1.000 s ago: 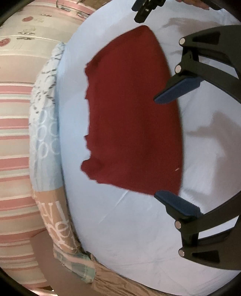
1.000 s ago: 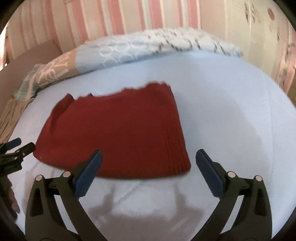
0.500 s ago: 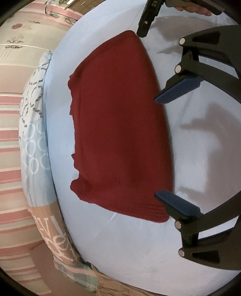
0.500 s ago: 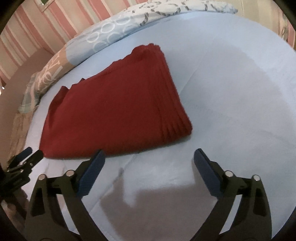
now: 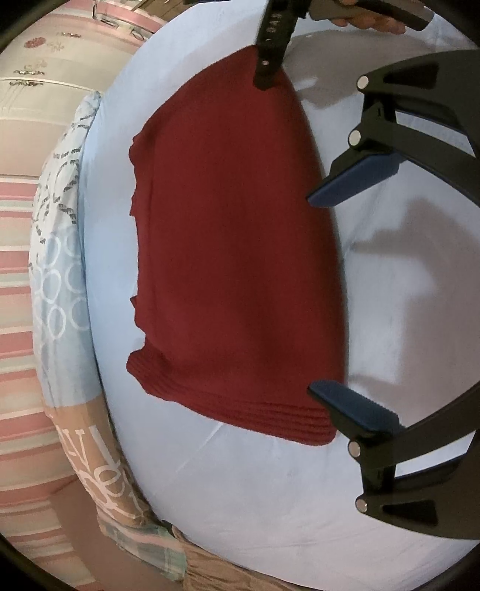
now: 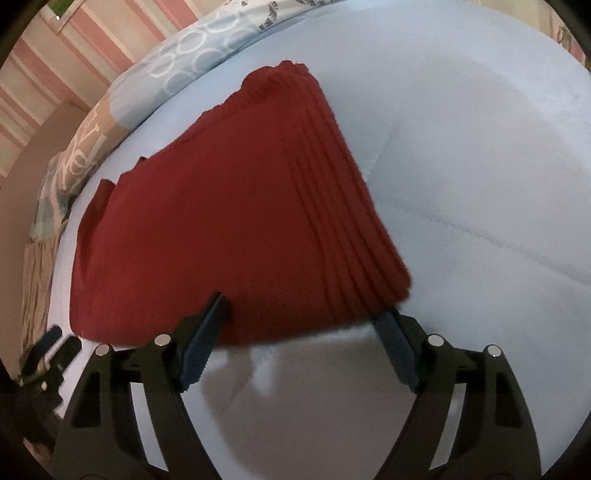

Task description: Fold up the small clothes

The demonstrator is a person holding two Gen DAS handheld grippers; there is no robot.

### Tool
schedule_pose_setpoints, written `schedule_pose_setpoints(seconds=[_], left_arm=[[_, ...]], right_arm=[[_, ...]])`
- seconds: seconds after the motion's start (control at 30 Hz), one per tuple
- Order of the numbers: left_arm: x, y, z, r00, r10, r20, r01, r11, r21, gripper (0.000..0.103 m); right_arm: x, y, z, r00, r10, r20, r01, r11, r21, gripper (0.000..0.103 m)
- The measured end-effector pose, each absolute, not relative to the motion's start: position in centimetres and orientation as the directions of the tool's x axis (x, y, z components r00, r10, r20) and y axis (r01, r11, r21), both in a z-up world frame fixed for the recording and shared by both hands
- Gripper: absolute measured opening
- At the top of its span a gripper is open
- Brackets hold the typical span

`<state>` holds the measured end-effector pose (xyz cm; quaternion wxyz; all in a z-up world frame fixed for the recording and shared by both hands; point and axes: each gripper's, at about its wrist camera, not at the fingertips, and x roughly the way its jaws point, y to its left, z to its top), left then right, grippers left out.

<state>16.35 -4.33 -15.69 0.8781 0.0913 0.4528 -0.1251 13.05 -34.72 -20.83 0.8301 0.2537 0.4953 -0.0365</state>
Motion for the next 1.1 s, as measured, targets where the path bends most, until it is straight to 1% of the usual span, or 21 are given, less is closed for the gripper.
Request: schedule_pose_setpoints(seconds=[0.2, 0.23, 0.43, 0.47, 0.5, 0.53, 0.57, 0.6, 0.67, 0.73, 0.83, 1.1], left_arm=[[16.5, -4.5, -15.4, 0.573, -0.12, -0.811, 0.306, 0.949, 0.076, 0.095], [16.5, -4.5, -15.3, 0.575, -0.119, -0.81, 0.306, 0.949, 0.077, 0.095], [16.7, -4.3, -15.1, 0.572, -0.123, -0.811, 0.3, 0.952, 0.067, 0.095], [16.7, -4.3, -15.1, 0.572, -0.125, -0.811, 0.3, 0.952, 0.065, 0.095], [16.8, -4.3, -15.1, 0.572, -0.124, -0.811, 0.299, 0.952, 0.066, 0.095], [16.8, -4.3, -15.1, 0.571, -0.122, -0.812, 0.299, 0.952, 0.067, 0.095], [16.9, -4.4, -15.1, 0.569, -0.119, -0.814, 0.299, 0.952, 0.07, 0.095], [16.9, -4.4, -15.1, 0.569, -0.117, -0.814, 0.298, 0.952, 0.071, 0.095], [17.0, -4.4, -15.1, 0.57, -0.12, -0.813, 0.3, 0.952, 0.069, 0.095], [17.1, -4.4, -15.2, 0.57, -0.116, -0.813, 0.299, 0.951, 0.074, 0.095], [17.4, -4.3, -15.3, 0.567, -0.118, -0.815, 0.296, 0.953, 0.068, 0.095], [17.9, -3.8, -15.8, 0.556, -0.111, -0.824, 0.279, 0.959, 0.059, 0.095]], right_arm=[[15.0, -35.7, -21.2, 0.519, 0.211, -0.828, 0.367, 0.821, 0.438, 0.081], [15.2, -35.9, -21.2, 0.526, 0.215, -0.823, 0.37, 0.813, 0.449, 0.08], [15.1, -37.0, -21.5, 0.545, 0.26, -0.797, 0.409, 0.748, 0.523, 0.079], [15.1, -37.1, -21.5, 0.55, 0.258, -0.794, 0.41, 0.746, 0.526, 0.076], [15.2, -37.2, -21.5, 0.556, 0.247, -0.793, 0.412, 0.747, 0.521, 0.072], [15.3, -37.3, -21.5, 0.556, 0.247, -0.794, 0.412, 0.748, 0.521, 0.058], [15.5, -37.4, -21.6, 0.555, 0.255, -0.792, 0.408, 0.746, 0.526, 0.048], [15.7, -37.3, -21.7, 0.551, 0.265, -0.791, 0.403, 0.746, 0.531, 0.045], [16.0, -36.8, -21.4, 0.552, 0.258, -0.793, 0.385, 0.765, 0.516, 0.034], [16.0, -35.9, -20.8, 0.556, 0.221, -0.801, 0.352, 0.811, 0.468, 0.028], [15.8, -34.9, -20.0, 0.578, 0.167, -0.799, 0.313, 0.859, 0.405, 0.025], [15.9, -33.3, -18.6, 0.59, 0.072, -0.804, 0.253, 0.93, 0.268, 0.025]])
